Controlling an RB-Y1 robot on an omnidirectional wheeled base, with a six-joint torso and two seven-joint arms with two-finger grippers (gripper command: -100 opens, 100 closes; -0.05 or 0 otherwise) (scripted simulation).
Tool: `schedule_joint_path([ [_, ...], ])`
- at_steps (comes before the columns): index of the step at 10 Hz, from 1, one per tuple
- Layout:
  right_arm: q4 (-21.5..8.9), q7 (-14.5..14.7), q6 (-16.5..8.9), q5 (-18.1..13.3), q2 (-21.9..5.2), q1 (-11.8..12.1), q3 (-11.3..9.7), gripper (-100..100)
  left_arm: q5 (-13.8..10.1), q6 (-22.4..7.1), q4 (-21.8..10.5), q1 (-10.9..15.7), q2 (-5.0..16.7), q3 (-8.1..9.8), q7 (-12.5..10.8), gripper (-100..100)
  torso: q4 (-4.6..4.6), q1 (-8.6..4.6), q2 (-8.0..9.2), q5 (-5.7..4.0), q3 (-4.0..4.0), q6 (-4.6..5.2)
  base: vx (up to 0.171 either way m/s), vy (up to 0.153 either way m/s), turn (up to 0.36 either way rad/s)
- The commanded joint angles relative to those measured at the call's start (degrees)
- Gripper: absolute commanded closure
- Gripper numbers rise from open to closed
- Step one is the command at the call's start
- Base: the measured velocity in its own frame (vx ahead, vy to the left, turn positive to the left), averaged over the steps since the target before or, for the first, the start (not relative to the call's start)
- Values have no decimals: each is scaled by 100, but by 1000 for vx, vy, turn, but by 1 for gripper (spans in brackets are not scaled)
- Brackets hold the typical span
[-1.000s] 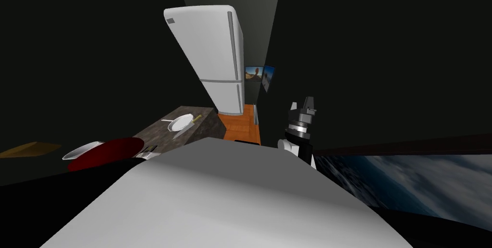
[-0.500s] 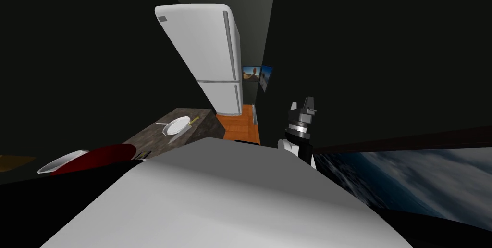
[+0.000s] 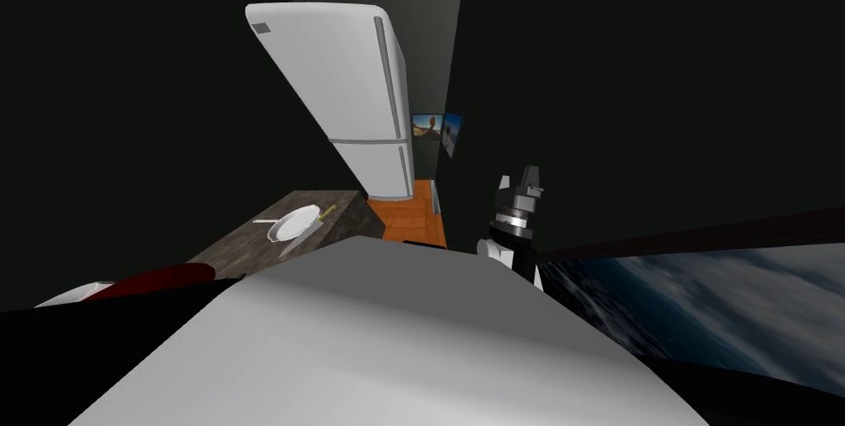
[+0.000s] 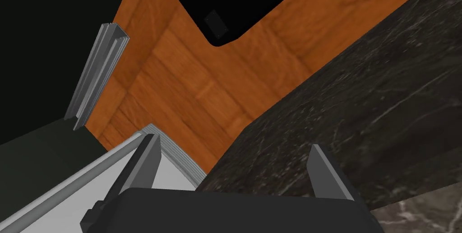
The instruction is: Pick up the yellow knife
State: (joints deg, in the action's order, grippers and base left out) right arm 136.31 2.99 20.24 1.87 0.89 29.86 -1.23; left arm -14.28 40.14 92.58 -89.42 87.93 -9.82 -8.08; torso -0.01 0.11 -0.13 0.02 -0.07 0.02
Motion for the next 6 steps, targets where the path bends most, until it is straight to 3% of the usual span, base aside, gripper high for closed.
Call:
schedule_joint_path([
  [1,0,0,0,0,0,0,0,0,12,32,-244,-217,286,50,68,-100,0,0,0,0,0,0,53,44,-212],
  [2,0,0,0,0,0,0,0,0,12,32,-244,-217,366,50,68,-100,-2,8,-9,2,-5,2,36,43,-73],
  [4,0,0,0,0,0,0,0,0,40,102,-611,-441,770,135,141,-100,-1,11,-6,3,-4,1,42,62,-157],
  [6,0,0,0,0,-1,1,1,0,75,155,-943,-588,1107,248,214,-100,-4,32,-19,8,-11,2,90,120,-203],
])
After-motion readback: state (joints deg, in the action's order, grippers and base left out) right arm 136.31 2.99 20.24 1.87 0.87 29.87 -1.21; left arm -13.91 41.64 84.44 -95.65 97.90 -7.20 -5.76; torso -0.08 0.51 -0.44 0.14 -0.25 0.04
